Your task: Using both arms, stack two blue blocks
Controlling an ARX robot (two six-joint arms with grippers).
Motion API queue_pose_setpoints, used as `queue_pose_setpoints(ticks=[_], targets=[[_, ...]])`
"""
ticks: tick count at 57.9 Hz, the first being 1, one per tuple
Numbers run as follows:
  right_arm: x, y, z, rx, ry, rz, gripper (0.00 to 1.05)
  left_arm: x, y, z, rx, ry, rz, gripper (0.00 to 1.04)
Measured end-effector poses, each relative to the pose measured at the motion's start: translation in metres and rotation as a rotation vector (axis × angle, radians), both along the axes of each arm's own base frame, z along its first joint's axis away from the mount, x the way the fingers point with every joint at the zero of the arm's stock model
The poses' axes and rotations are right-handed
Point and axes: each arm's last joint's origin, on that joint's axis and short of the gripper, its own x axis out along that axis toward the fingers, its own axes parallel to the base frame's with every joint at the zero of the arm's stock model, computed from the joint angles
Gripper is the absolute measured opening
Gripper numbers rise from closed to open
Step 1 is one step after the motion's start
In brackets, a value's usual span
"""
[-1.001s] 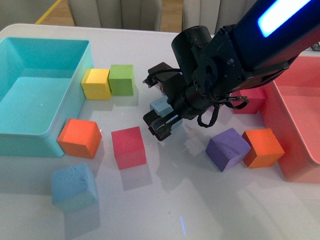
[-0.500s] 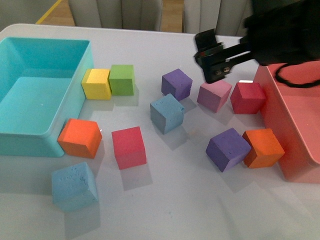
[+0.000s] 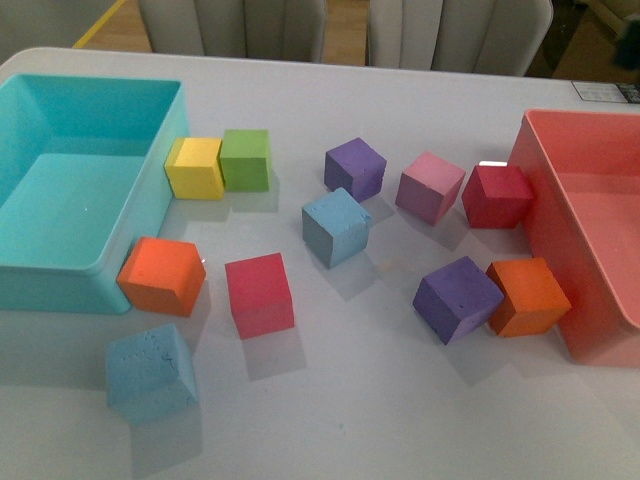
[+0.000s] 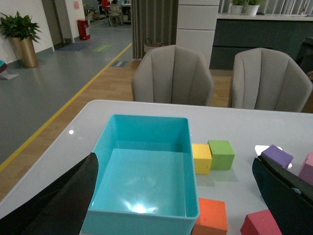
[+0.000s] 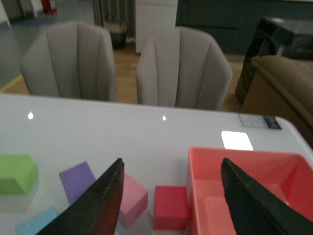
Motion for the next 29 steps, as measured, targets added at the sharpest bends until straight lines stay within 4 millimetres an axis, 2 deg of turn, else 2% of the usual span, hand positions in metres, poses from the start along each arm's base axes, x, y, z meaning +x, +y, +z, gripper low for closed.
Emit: queue_pose_setpoints(ticks=[4, 12, 16, 29], targets=[[-0.011, -0.009, 0.0, 0.005, -0.007, -0.005, 0.39, 0.0, 0.0, 0.0, 0.0, 0.0, -0.001, 0.96], [-0.037, -0.025, -0.017, 0.0, 0.025, -0.005, 0.12, 0.0, 0.0, 0.0, 0.0, 0.0, -0.001, 0.96], [-0.046, -0.03, -0.017, -0.002, 0.023, -0.001, 0.02, 0.0, 0.0, 0.0, 0.0, 0.0, -0.001, 0.96], [-0.072, -0.044, -0.016, 0.005, 0.019, -0.007, 0.02, 0.0, 0.0, 0.0, 0.0, 0.0, -0.001, 0.96]])
